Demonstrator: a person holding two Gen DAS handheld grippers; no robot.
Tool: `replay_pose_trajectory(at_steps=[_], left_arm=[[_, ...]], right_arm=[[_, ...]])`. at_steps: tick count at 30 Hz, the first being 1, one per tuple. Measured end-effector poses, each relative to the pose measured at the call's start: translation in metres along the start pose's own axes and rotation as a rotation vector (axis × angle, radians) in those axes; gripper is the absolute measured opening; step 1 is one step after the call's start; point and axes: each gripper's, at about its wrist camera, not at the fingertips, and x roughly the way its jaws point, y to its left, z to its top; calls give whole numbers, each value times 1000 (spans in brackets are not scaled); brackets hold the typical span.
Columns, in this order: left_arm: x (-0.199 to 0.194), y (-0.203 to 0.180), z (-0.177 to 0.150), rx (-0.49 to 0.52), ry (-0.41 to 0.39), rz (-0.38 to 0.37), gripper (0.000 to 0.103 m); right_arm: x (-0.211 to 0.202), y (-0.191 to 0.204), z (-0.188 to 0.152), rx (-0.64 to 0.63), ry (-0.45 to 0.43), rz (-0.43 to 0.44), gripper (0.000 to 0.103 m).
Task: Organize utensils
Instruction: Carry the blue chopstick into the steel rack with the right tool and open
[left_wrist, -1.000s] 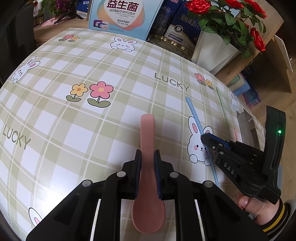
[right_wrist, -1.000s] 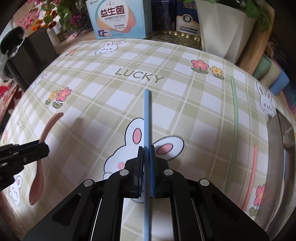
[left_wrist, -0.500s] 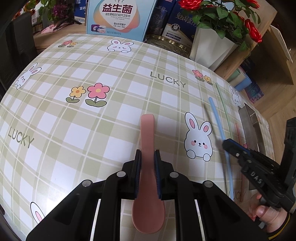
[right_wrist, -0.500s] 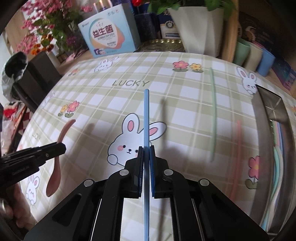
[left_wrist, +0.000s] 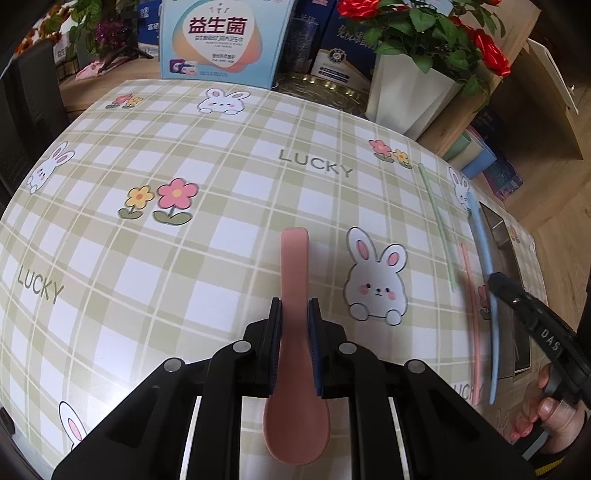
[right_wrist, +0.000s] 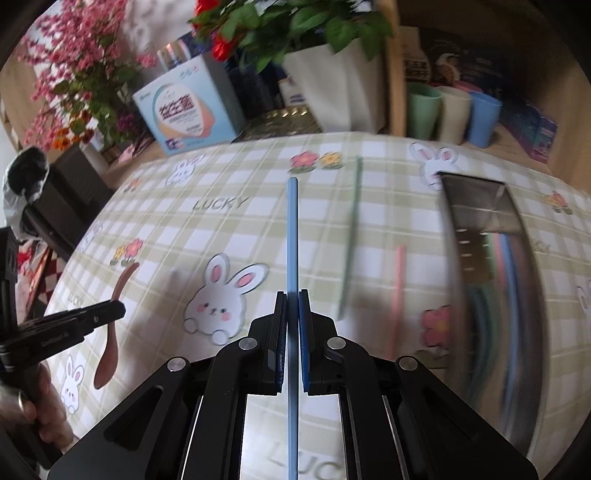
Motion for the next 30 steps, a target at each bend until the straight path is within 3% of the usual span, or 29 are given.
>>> replay_pose_trajectory(at_steps=[11, 20, 30], left_arm=[[6, -52, 12, 59, 1, -38, 14], [13, -88, 13, 102, 12, -64, 14], [16, -95, 11, 113, 26, -57, 14]], right_arm=[[-35, -109, 6, 126, -39, -128, 6], [-32, -146, -2, 167, -13, -166, 6], [-24, -159, -7, 229, 12, -168, 6]])
